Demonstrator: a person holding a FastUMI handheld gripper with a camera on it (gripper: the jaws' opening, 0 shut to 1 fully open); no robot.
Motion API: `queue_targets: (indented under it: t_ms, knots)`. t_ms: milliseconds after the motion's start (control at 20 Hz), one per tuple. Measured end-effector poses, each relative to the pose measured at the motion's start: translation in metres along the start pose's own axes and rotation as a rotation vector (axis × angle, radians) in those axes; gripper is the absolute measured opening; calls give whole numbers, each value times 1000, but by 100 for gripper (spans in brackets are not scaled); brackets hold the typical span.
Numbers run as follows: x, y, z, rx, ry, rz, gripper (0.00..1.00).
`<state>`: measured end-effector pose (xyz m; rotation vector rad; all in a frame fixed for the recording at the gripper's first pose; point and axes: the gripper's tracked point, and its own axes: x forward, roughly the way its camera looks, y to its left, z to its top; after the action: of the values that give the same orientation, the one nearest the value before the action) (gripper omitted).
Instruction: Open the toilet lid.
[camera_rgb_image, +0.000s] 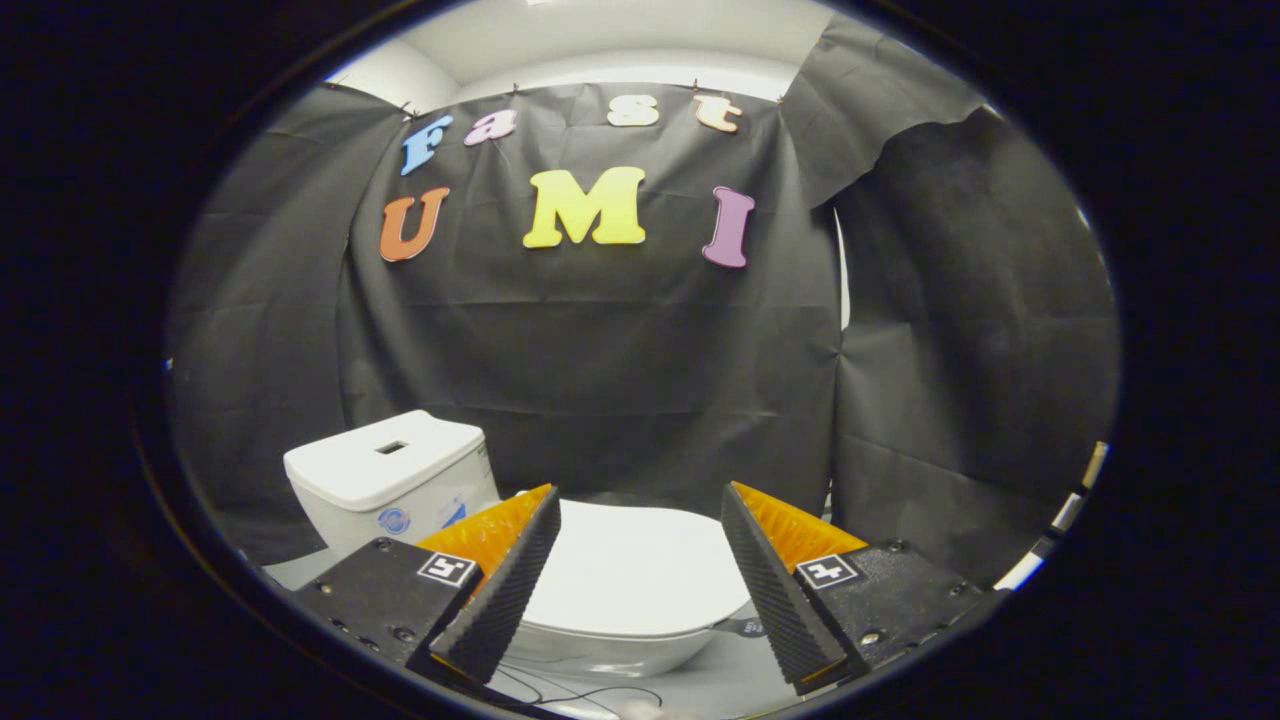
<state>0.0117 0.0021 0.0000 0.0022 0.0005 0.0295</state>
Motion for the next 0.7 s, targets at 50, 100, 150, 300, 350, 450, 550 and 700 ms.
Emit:
queue_targets:
  t_ms: [50, 100, 150, 300, 350, 450, 550, 700]
  knots:
    - [3, -2, 0, 3, -1, -1, 100]
    - [7, -5, 1, 6, 1, -2, 100]
    - [10, -7, 1, 9, 1, -3, 100]
    - [22, -19, 3, 33, 5, -4, 100]
    - [27, -24, 4, 49, 4, -1, 100]
    - [36, -31, 2, 89, 13, 12, 100]
    - [46, -46, 1, 113, 23, 0, 100]
    - [57, -68, -9, 155, 31, -20, 100]
